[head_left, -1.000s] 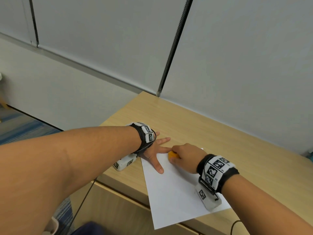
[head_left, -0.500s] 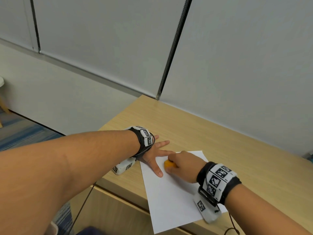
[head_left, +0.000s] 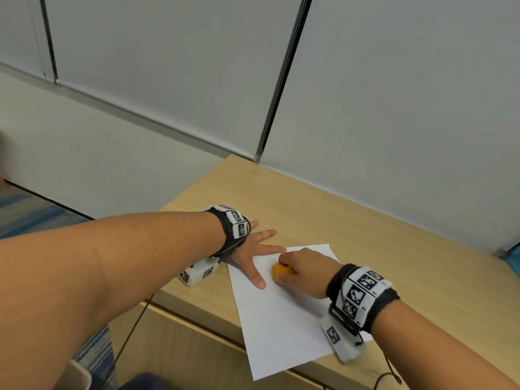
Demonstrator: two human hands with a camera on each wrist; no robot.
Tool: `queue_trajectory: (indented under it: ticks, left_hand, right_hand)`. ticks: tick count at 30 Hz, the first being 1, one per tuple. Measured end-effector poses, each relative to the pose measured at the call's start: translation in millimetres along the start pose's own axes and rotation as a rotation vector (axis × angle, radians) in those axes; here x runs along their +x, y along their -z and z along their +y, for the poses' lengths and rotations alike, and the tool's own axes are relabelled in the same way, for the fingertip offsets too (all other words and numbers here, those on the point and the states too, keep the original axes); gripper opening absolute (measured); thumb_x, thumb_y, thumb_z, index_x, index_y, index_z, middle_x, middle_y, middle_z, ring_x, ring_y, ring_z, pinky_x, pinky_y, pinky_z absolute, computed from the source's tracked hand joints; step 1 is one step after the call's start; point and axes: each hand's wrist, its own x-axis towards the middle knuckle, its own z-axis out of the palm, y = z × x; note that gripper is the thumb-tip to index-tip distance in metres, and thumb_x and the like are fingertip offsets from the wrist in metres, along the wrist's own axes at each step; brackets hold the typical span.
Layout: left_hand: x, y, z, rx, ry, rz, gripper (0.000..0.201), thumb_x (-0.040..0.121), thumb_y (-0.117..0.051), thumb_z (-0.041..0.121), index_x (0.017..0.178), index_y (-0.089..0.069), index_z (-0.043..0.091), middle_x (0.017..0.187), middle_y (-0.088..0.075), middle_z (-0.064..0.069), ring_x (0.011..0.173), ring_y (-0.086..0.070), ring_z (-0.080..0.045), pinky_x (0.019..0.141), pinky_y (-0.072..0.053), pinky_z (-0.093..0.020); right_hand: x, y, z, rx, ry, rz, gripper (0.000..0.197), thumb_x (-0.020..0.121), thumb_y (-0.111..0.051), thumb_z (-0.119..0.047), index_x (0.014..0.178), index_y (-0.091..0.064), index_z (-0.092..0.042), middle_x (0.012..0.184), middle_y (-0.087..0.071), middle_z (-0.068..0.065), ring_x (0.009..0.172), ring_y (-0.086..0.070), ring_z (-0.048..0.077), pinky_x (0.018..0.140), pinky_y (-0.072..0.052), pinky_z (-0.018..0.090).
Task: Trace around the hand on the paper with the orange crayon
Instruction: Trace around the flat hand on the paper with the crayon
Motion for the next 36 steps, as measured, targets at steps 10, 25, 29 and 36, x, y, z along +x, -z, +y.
queue_trajectory:
  ticks: [10, 25, 29, 36]
  left_hand:
    - [-4, 0, 3, 0.040, 0.011, 0.006, 0.116, 0.037, -0.039, 0.105, 0.124, 0.030, 0.072, 0.154, 0.036, 0.017, 0.143, 0.030, -0.038, 0.109, 0.007, -0.072]
    - [-50, -11, 46, 0.095, 0.171, 0.151, 0.121, 0.065, -0.021, 0.097, 0.153, -0.025, 0.013, 0.163, -0.014, -0.006, 0.143, -0.027, -0.038, 0.109, -0.032, -0.056]
    - [-62, -10, 63, 0.232, 0.116, 0.204, 0.098, 0.072, -0.018, 0.091, 0.118, -0.061, 0.016, 0.116, -0.063, -0.007, 0.096, -0.062, -0.029, 0.088, -0.051, -0.044]
    - [-55, -6, 63, 0.133, 0.030, 0.054, 0.115, 0.072, -0.043, 0.089, 0.156, 0.007, 0.028, 0.164, 0.015, 0.004, 0.151, -0.001, -0.029, 0.117, -0.010, -0.056]
  right_hand:
    - [-5, 2, -6, -0.044, -0.055, 0.019, 0.031, 0.099, -0.037, -0.047, 0.086, -0.049, -0.022, 0.083, -0.057, -0.002, 0.075, -0.055, 0.020, 0.067, -0.045, 0.036]
    - [-56, -18, 31, 0.231, -0.252, 0.109, 0.033, 0.103, -0.041, -0.045, 0.080, -0.042, -0.020, 0.081, -0.053, -0.002, 0.071, -0.047, 0.018, 0.064, -0.037, 0.032]
    - [-54, -21, 22, 0.213, -0.246, 0.084, 0.034, 0.102, -0.040, -0.049, 0.090, -0.050, -0.019, 0.090, -0.062, 0.002, 0.076, -0.056, 0.021, 0.073, -0.049, 0.038]
    - [-52, -16, 16, 0.127, -0.216, 0.070, 0.033, 0.103, -0.038, -0.049, 0.101, -0.051, -0.019, 0.094, -0.061, 0.001, 0.084, -0.058, 0.023, 0.072, -0.044, 0.035]
